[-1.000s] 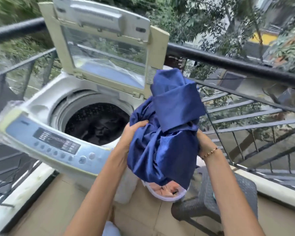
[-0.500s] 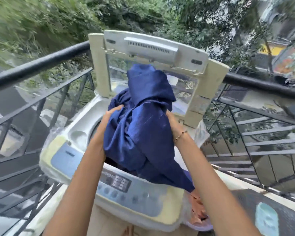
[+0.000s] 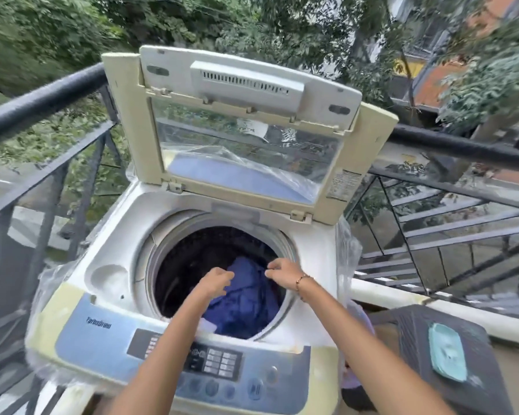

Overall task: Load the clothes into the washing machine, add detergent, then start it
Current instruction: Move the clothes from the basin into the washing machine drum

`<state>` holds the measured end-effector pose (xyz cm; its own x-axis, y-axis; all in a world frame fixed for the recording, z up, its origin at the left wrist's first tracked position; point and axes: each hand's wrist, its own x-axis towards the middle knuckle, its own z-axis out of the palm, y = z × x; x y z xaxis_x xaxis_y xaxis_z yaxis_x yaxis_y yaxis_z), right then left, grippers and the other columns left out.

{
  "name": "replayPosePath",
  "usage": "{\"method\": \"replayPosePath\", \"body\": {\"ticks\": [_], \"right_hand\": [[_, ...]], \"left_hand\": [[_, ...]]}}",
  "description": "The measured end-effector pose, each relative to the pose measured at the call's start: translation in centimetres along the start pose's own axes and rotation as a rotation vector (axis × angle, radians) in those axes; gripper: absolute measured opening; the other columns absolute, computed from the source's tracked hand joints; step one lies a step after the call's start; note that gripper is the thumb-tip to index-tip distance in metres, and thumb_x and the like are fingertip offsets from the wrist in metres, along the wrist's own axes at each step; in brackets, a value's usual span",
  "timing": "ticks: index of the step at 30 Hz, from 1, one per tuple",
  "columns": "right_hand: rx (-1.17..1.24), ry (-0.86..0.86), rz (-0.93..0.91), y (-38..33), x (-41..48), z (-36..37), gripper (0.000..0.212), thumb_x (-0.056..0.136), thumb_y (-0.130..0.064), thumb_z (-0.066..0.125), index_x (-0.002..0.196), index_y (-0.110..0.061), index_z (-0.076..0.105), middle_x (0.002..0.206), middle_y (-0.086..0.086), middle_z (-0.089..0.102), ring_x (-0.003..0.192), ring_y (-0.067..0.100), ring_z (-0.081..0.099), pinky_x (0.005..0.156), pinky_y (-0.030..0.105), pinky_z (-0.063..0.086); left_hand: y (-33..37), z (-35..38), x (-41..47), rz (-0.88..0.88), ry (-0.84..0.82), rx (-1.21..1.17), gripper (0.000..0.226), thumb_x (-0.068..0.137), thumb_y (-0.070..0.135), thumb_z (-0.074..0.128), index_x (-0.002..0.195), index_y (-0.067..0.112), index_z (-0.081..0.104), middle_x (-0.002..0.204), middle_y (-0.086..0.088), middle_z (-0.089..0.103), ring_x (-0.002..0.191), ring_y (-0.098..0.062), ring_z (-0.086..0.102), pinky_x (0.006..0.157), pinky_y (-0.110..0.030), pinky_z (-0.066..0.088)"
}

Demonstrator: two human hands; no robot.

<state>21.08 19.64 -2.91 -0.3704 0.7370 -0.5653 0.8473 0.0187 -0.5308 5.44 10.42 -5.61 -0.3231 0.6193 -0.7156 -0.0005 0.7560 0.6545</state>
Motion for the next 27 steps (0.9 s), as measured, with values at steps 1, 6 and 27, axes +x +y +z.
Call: {"method": "replayPosePath", "body": {"ticks": [1, 6, 27], "right_hand": [[0.023, -0.005, -0.003, 0.1, 0.0, 0.2, 0.028, 0.087, -0.021, 0.056, 0.113, -0.013, 0.064, 0.119, 0.008, 0.065, 0.108, 0.021, 0.059, 0.100, 0.031, 0.045], [0.063, -0.044, -0.097, 0.0, -1.2, -0.2, 0.014, 0.086, -0.015, 0.051, 0.089, -0.019, 0.063, 0.091, 0.000, 0.062, 0.085, 0.017, 0.058, 0.092, 0.036, 0.051], [0.521, 0.454, -0.265, 20.5, -10.0, -15.5, 0.023, 0.090, -0.004, 0.049, 0.080, -0.017, 0.066, 0.068, 0.000, 0.065, 0.056, 0.000, 0.059, 0.058, 0.013, 0.049]], "left_hand": [[0.1, 0.5, 0.1, 0.002, -0.016, -0.026, 0.013, 0.100, 0.021, 0.047, 0.102, 0.009, 0.047, 0.096, -0.014, 0.056, 0.063, -0.019, 0.047, 0.056, -0.024, 0.035], [1.6, 3.0, -0.5, 0.123, 0.023, -0.052, 0.044, 0.099, 0.024, 0.050, 0.135, 0.002, 0.038, 0.118, -0.022, 0.065, 0.083, -0.024, 0.059, 0.064, -0.027, 0.046], [10.9, 27.6, -9.7, 0.625, 0.176, -0.095, 0.018, 0.093, 0.016, 0.047, 0.109, 0.023, 0.050, 0.095, -0.002, 0.072, 0.081, -0.019, 0.067, 0.075, -0.031, 0.049]]}}
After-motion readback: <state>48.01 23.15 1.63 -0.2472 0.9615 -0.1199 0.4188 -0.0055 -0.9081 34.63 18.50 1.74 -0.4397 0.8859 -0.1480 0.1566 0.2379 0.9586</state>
